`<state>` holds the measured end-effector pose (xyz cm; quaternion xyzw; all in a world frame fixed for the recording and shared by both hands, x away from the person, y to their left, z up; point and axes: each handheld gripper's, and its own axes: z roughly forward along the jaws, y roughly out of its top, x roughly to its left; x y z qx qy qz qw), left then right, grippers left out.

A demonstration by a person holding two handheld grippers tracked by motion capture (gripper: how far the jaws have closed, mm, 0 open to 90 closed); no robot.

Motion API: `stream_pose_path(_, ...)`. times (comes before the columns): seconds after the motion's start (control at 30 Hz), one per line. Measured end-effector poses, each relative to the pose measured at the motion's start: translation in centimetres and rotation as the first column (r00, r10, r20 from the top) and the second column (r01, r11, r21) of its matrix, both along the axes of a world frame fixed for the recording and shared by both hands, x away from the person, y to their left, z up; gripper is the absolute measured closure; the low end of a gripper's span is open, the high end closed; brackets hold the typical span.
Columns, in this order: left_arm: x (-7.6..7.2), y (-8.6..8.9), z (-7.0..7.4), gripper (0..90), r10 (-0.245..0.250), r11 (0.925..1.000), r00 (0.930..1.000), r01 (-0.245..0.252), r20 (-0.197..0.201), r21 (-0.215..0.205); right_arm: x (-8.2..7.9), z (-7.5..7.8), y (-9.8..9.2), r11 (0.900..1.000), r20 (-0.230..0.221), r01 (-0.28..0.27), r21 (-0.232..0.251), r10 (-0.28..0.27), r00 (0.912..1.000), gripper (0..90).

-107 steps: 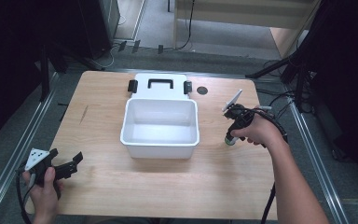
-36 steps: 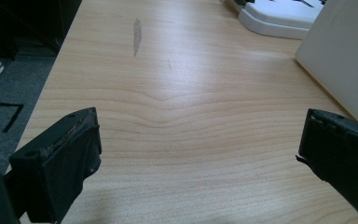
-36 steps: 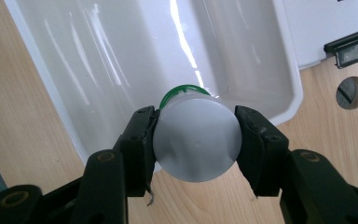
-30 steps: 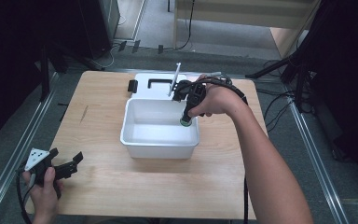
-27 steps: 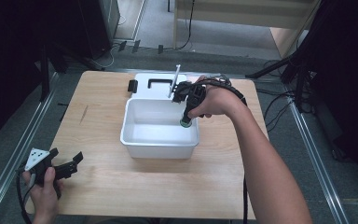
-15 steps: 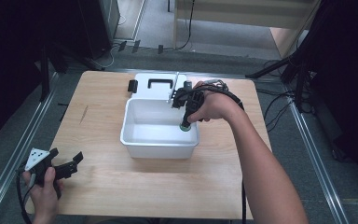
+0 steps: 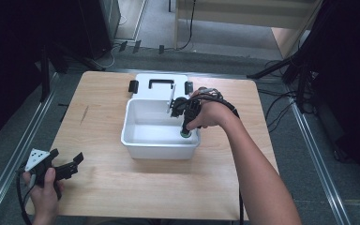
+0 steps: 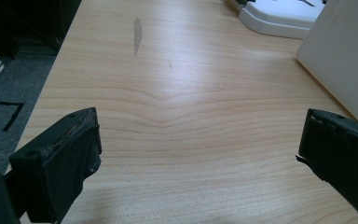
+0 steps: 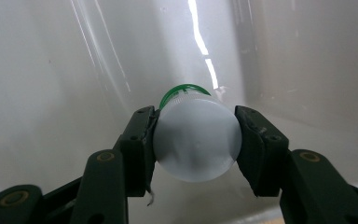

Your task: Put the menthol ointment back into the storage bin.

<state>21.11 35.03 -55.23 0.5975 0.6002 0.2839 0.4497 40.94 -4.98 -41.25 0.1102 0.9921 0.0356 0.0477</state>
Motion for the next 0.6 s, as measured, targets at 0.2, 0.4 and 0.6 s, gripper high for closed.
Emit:
stream_pose_path(0.2,0.0,0.0,0.0,0.0,-0.001,1.0,1.0,0.001,-0.002,-0.001,-0.1,-1.3,0.3,0.999,0.0,-0.012,-0.039,0.012,0.9999,51.6)
stream_pose_path(0.4,0.0,0.0,0.0,0.0,0.0,1.0,1.0,0.0,-0.003,-0.003,-0.1,-1.9,0.4,0.998,0.011,-0.023,-0.061,0.024,0.9997,51.7)
stream_pose_path(0.6,0.0,0.0,0.0,0.0,0.0,1.0,1.0,0.0,-0.004,-0.004,-0.3,-2.2,0.9,0.996,0.03,-0.045,-0.083,0.048,0.9984,51.6)
